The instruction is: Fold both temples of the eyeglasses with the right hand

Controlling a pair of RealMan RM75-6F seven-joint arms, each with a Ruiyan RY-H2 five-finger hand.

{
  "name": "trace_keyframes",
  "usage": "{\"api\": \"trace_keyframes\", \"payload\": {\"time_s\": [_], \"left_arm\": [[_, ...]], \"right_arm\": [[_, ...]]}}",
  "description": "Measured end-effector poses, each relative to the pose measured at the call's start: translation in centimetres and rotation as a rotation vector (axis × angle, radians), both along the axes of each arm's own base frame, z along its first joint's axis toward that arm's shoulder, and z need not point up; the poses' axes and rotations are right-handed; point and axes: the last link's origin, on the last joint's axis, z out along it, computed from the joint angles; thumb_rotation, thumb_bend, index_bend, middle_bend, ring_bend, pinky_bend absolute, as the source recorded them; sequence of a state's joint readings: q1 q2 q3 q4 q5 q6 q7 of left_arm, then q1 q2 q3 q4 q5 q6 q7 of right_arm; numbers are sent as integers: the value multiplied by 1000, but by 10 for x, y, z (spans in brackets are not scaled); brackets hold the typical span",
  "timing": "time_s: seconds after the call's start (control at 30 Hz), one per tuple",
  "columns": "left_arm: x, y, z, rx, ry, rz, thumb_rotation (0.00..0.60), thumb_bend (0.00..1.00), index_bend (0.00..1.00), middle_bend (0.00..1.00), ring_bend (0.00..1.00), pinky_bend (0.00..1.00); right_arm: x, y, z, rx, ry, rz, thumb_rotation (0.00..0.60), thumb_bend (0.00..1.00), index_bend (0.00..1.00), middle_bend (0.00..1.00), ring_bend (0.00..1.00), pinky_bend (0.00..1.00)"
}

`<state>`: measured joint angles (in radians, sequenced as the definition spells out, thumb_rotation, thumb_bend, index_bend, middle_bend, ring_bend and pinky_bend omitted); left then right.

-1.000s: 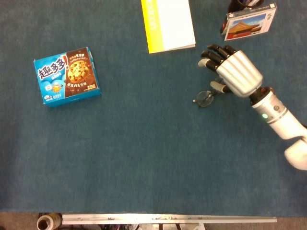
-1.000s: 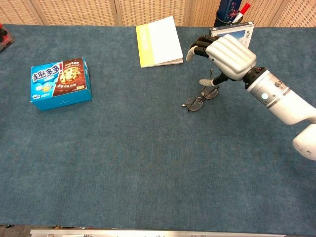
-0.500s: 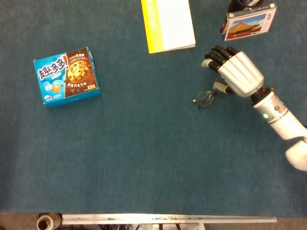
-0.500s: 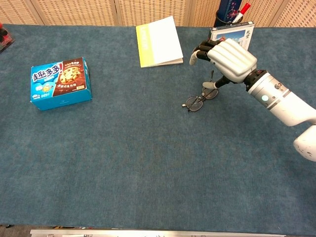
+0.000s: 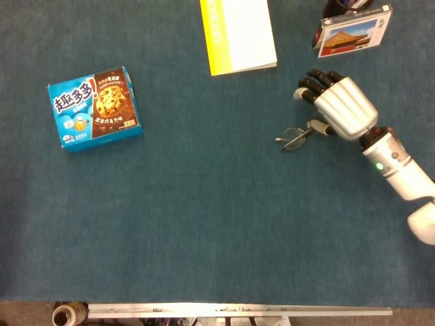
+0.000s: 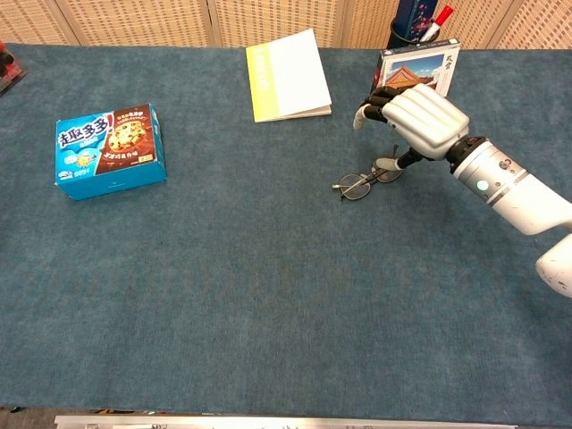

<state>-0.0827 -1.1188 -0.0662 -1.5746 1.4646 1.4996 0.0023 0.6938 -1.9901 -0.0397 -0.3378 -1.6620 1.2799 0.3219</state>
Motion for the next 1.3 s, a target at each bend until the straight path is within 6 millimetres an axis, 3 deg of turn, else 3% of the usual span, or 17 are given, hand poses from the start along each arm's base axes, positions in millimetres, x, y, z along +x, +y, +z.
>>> {"api": "trace_keyframes", "payload": {"time_s": [0.47, 0.73, 1.07, 1.3], "left_arm": [[0, 0, 0, 1, -4, 1, 600, 288, 516, 431, 283, 394], [-1, 1, 1, 1, -3, 4, 600, 288, 516, 431, 283, 394], [0, 0, -1, -2, 7, 1, 600, 288, 516, 431, 283, 394], [0, 1, -3, -6, 13, 2, 600, 287, 516, 431, 283, 394]], "right_arm": [[-10, 4, -6, 19, 29, -26, 600, 117, 391, 331, 222, 404], [-2, 6, 2, -1, -20, 23, 600, 117, 391, 331, 222, 405], [12, 25, 42, -84, -119, 173, 600, 117, 391, 331, 222, 405], [12, 56, 85, -171, -133, 174, 600, 117, 391, 331, 222, 404]]}}
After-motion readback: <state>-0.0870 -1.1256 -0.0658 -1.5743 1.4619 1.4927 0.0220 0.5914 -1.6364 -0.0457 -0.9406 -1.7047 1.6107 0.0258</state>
